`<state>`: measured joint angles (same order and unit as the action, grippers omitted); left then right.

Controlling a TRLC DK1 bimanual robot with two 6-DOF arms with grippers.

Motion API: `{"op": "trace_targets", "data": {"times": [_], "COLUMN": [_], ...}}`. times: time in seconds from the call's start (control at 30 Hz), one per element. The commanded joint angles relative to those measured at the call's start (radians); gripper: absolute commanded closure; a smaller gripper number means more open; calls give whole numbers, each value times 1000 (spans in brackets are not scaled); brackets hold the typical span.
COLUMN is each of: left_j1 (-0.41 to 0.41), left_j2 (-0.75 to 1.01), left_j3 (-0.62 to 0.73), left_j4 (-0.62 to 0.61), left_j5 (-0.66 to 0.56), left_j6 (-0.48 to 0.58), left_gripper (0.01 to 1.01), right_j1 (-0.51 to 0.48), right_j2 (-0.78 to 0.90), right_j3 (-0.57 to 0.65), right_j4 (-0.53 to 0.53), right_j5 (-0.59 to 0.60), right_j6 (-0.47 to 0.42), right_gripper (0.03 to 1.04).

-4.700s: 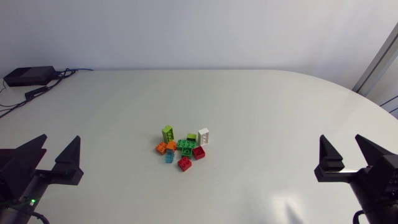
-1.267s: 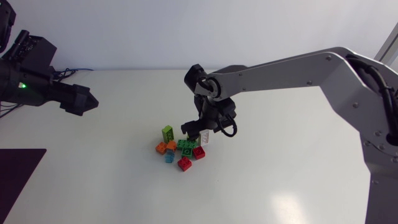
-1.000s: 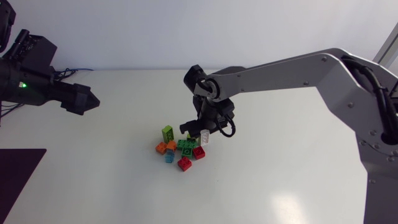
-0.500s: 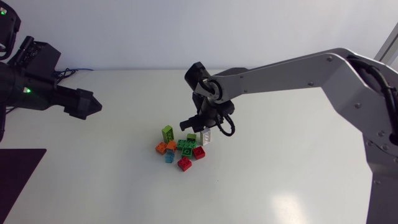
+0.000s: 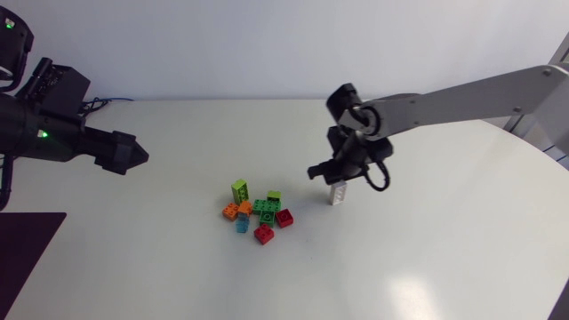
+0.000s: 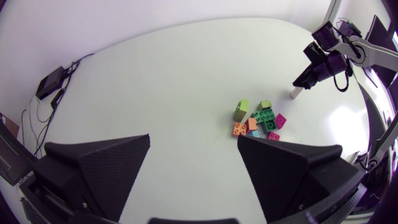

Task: Sort duplo bricks by size, large to the right and small to the left

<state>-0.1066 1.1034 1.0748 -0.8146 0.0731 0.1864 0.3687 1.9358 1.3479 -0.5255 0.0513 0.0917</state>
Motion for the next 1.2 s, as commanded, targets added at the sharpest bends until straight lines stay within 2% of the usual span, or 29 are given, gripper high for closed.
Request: {"op": "trace_targets", "data": {"times": [0.0,0.2,0.37,0.4,0.43,0.5,0.53,0.6,0.7,0.83,0.93,1.17], "left_j1": [-1,-13,-50,-61,-73,-104,-119,-154,-185,-196,-216,-254], "left_j2": [-11,-4,21,30,39,79,105,165,239,348,438,667], "left_j3": [-26,-29,-39,-46,-53,-72,-75,-76,-70,-47,-41,139], "left_j4": [12,35,55,60,71,95,101,103,132,158,226,247], "left_j5": [14,22,22,22,24,24,24,24,24,24,21,21], "left_j6": [-13,-19,-27,-28,-27,-22,-19,-1,24,35,67,110], "left_gripper": [51,51,51,51,51,49,49,48,48,48,48,48], "right_j1": [-103,-313,-384,-392,-396,-396,-396,-387,-383,-379,-366,-333], "right_j2": [-61,-192,-248,-250,-251,-251,-251,-253,-253,-241,-250,-299], "right_j3": [-75,-187,-242,-247,-250,-257,-260,-263,-260,-266,-259,-251], "right_j4": [1,-7,-13,-14,-19,-25,-25,-25,-27,-24,-25,-34], "right_j5": [-22,-110,-156,-162,-162,-148,-130,-119,-113,-113,-113,-113], "right_j6": [-61,-155,-179,-178,-178,-172,-170,-164,-150,-149,-145,-132], "right_gripper": [956,956,949,918,815,366,295,251,97,69,69,69]}}
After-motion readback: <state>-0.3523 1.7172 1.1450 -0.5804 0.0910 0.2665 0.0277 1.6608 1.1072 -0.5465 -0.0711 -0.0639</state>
